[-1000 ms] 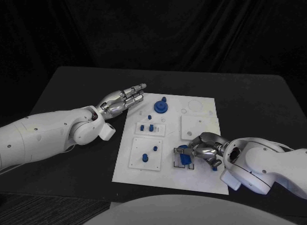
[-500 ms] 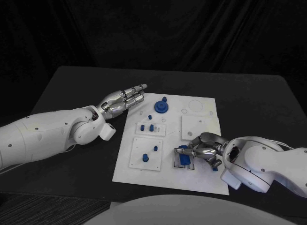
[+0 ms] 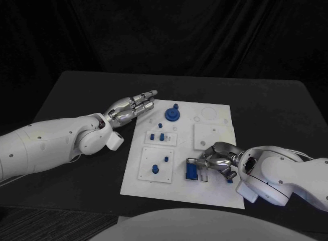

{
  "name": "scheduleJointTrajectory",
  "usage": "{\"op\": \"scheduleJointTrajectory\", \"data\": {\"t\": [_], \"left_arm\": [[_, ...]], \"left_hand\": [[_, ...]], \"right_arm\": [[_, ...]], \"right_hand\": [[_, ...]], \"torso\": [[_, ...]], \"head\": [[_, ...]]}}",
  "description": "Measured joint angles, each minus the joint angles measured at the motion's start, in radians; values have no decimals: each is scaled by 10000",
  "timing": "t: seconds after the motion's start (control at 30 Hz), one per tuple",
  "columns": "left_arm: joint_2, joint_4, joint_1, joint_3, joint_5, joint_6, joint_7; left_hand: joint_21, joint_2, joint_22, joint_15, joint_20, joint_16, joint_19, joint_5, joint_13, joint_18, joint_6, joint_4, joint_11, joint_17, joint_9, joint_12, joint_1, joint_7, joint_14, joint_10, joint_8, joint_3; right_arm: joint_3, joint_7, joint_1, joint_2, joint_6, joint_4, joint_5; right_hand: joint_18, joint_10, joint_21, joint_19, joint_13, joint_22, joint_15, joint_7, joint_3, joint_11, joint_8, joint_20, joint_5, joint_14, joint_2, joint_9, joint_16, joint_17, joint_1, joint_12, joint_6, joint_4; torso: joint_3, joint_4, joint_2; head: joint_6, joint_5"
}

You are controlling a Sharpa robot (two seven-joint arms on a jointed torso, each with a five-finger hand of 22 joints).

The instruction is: Assemble the parts on the task board

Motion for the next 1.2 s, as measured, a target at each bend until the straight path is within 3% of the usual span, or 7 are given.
{"op": "scheduleJointTrajectory", "data": {"t": [0.47, 0.5, 0.67, 0.8, 1.0, 1.2], "left_arm": [[-9, -11, -5, 3, -1, 47, -53], [-11, -9, -5, 3, -1, 48, -56], [-36, 6, -8, 1, -1, 56, -67], [-57, 7, -9, 0, -1, 57, -74], [-41, 0, -10, 0, -1, 55, -75], [-41, -2, -12, 2, -1, 54, -72]], "left_hand": [[0, 0, 1, 0, 0, 0, 0, 0, 3, 0, 36, -28, 0, 2, 10, 0, 0, 36, 0, 0, 0, 28], [0, 0, 1, -1, 0, 0, 0, 0, 3, 0, 36, -28, 0, 2, 10, 0, 0, 36, 0, 0, 0, 28], [0, 0, 1, -1, 0, 0, 0, 41, 3, 0, 36, -28, 0, 4, 9, 0, 0, 36, 0, -1, 0, 28], [0, 0, 1, -1, 0, 0, 0, 41, 3, 0, 35, -28, 0, 5, 9, 0, 0, 35, 0, -1, 0, 28], [0, -39, 2, -1, 0, 0, -1, 41, -3, -1, 71, -70, 0, 6, 8, 0, 39, 71, 0, -1, -1, 70], [0, -37, 2, -2, -1, 0, -1, 46, -6, 0, 71, -71, 0, 8, 8, 0, 41, 71, 0, -1, -1, 71]], "right_arm": [[-13, 115, -11, -69, 22, 44, -39], [-20, 157, -17, -96, 2, 70, -66], [-73, 748, -81, -380, -319, 292, -618], [-65, 1701, -78, -705, -990, 523, -1806], [-57, 3018, -46, -986, -2038, 755, -3905], [-60, 3725, -44, -1024, -2484, 682, -5329]], "right_hand": [[0, -3, 0, 37, -2, -1, 0, 30, -455, 70, 124, 36, -19, 0, 26, -54, 0, 64, 94, 0, -241, 123], [1, -2, 0, 36, -2, -1, 0, 37, -481, 71, 167, 35, 60, 0, 35, -118, 0, 75, 196, 0, -282, 97], [0, -2, 258, 27, -2, -2, 64, 56, -686, 71, 413, 45, 1434, -9, 236, -424, 204, 84, 1376, 0, -658, -311], [1, -38, 604, 0, -3, -2, 64, 127, -796, 106, 435, 72, 1759, -9, 239, -629, 354, 83, 2022, 0, -729, -500], [0, -37, 719, 0, -4, -3, 64, 175, -952, 106, 283, 71, 1415, -9, 158, -1039, 427, 82, 2462, 0, -1301, -419], [0, -37, 719, 0, -5, -3, 64, 298, -1222, 105, -395, 71, 1339, -9, 92, -2276, 426, 82, 3113, 0, -2189, -149]], "torso": [[0, 0, 3], [0, 1, 4], [0, 6, 6], [-1, 0, -1], [-5, 7, -12], [5, 9, -8]], "head": [[0, 28], [0, 32], [0, 75], [0, 99], [0, 64], [0, 82]]}}
